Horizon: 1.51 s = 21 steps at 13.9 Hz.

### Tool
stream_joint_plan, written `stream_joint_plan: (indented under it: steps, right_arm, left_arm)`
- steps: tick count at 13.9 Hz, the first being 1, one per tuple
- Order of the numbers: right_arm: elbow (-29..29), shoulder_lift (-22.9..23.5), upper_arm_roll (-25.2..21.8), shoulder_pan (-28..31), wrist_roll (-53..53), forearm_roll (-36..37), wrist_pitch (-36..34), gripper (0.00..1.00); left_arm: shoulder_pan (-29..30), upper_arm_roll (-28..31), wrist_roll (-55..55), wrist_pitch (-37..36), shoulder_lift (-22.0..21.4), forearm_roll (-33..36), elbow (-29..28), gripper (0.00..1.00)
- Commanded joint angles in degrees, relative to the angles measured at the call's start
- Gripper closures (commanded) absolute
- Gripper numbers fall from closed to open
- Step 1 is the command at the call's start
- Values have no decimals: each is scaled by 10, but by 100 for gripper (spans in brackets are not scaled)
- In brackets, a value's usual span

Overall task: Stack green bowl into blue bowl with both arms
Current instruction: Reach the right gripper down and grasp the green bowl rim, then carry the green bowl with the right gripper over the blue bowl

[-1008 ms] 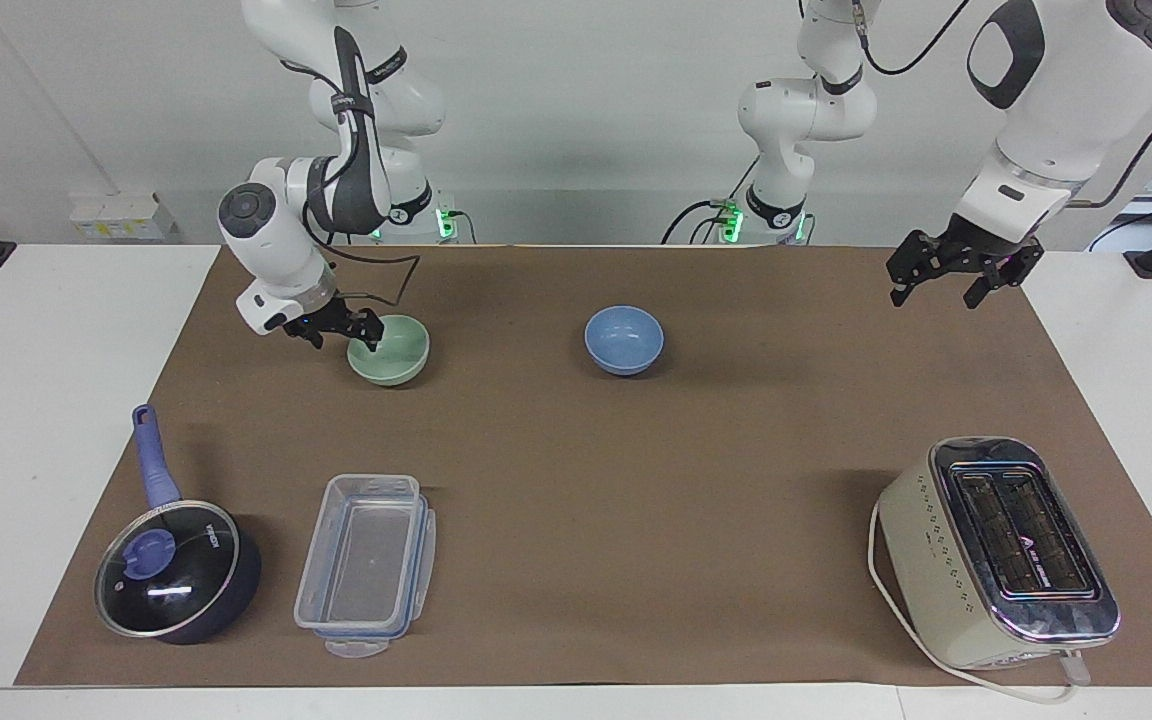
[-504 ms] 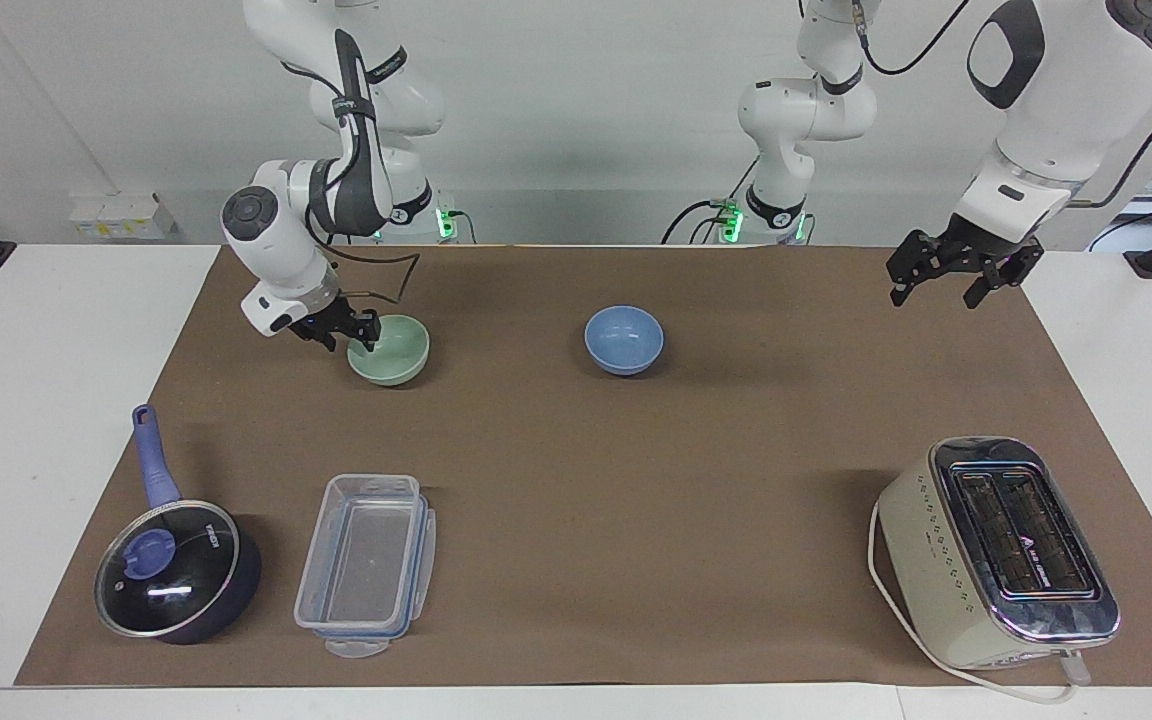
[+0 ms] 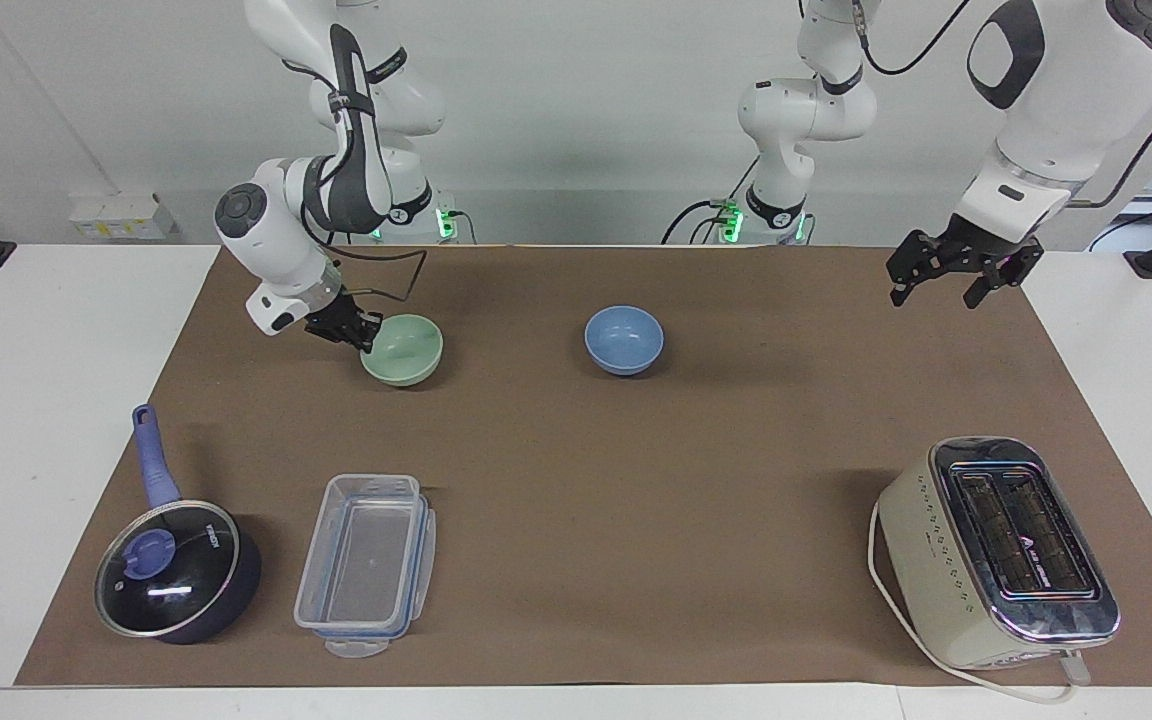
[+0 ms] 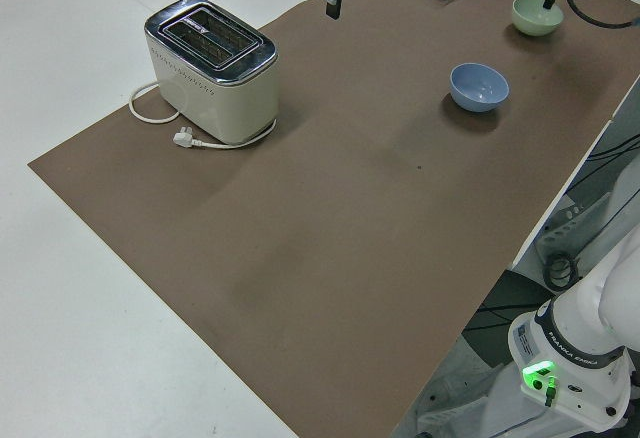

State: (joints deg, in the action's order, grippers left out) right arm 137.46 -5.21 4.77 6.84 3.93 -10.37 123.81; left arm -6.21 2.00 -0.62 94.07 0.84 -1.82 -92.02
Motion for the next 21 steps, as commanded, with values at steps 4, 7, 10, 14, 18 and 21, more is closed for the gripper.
stream_joint_plan:
  steps: [4, 7, 10, 14, 18, 21]
  right_arm:
    - [-45, -52, 18, -87, -79, -30, -68, 100]
    - [-56, -51, 19, -163, -162, -31, -57, 100]
    - [-79, -33, 19, -230, -229, -35, -33, 100]
    - [-102, 7, 19, -292, -294, -51, -7, 100]
    - [-130, 53, 21, -340, -367, -64, 47, 100]
    - [-151, 85, 22, -360, -392, -67, 59, 100]
  left_arm:
    - [9, -6, -3, -13, 4, 9, 11, 0]
    - [8, -6, -3, -13, 4, 9, 11, 0]
    - [8, -6, -3, -13, 4, 9, 11, 0]
    - [8, -6, -3, -13, 4, 9, 11, 0]
    - [8, -6, -3, -13, 4, 9, 11, 0]
    - [8, -6, -3, -13, 4, 9, 11, 0]
